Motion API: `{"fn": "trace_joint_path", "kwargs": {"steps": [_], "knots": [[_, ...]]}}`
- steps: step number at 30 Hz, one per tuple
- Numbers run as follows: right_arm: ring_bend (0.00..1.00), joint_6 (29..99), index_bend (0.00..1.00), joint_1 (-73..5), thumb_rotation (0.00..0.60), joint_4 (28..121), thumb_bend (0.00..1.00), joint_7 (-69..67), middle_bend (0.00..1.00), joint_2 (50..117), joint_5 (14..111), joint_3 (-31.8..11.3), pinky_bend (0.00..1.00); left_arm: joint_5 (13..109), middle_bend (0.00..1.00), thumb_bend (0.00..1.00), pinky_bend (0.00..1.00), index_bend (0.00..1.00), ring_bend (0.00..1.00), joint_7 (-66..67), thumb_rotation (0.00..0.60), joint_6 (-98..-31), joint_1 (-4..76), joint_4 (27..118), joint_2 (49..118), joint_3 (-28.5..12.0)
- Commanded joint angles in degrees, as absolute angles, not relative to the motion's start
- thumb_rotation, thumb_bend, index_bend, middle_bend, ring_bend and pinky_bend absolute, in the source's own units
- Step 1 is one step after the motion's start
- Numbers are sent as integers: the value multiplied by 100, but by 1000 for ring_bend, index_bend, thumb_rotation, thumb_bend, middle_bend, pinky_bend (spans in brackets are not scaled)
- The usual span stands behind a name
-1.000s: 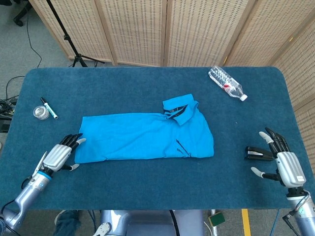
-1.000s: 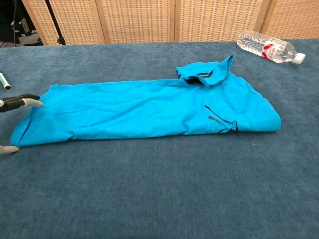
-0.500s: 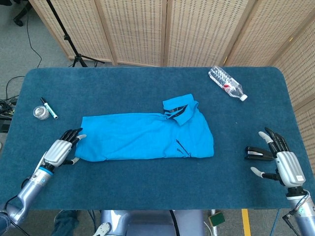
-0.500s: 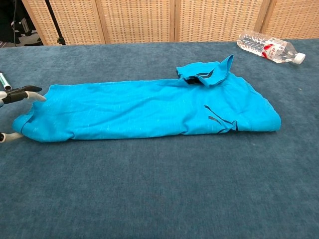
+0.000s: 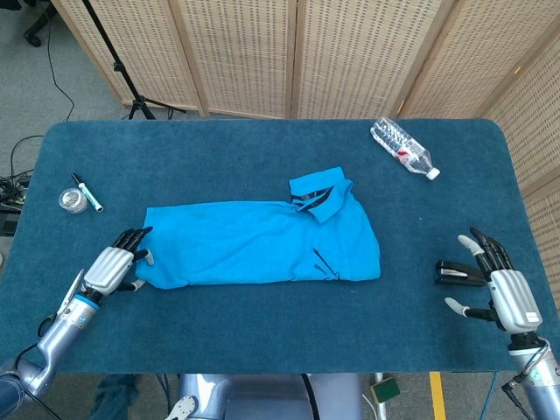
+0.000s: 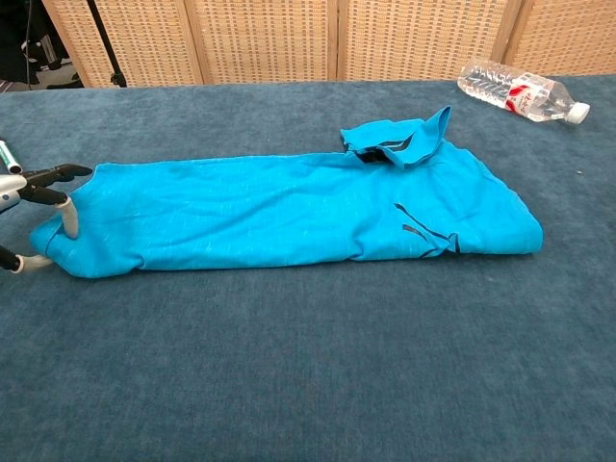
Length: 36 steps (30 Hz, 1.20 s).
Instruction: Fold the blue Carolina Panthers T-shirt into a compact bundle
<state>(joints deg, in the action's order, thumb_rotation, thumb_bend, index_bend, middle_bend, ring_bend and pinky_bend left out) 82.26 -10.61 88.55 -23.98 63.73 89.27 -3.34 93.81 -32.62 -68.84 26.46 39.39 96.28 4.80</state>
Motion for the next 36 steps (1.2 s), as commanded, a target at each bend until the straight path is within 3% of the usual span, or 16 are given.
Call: {"fn": "trace_joint_path", "kwargs": {"steps": [1,11,18,29,36], "knots": [[0,8224,103,-1060,600,8856,0,-2393,0,6374,8932,-333,0,9383,0,348,0,611,0,-3257,600,-6909,2650,3927,9639,477],[0,8227,113,-1056,600,8855,0,-2416,0,6369,8949,-334,0,9327,0,419,0,758,0,-3177,600,-6879,2678,3807,9659,439],[0,8224,113,-1057,600,8861,0,-2409,0,6373,8969,-328,0,9302,0,441,0,775,0,-3075,600,-6820,2677,3897,9491,462],[0,8204,114,-1059,600,8891,0,-2359,0,6387,8991,-309,0,9344,0,646,0,794,0,-3220,600,-6816,2668,3947,9401,532],[0,8209,114,-1059,600,8892,0,-2383,0,6380,9001,-311,0,9321,0,700,0,801,0,-3180,600,-6781,2659,3889,9303,542]]}}
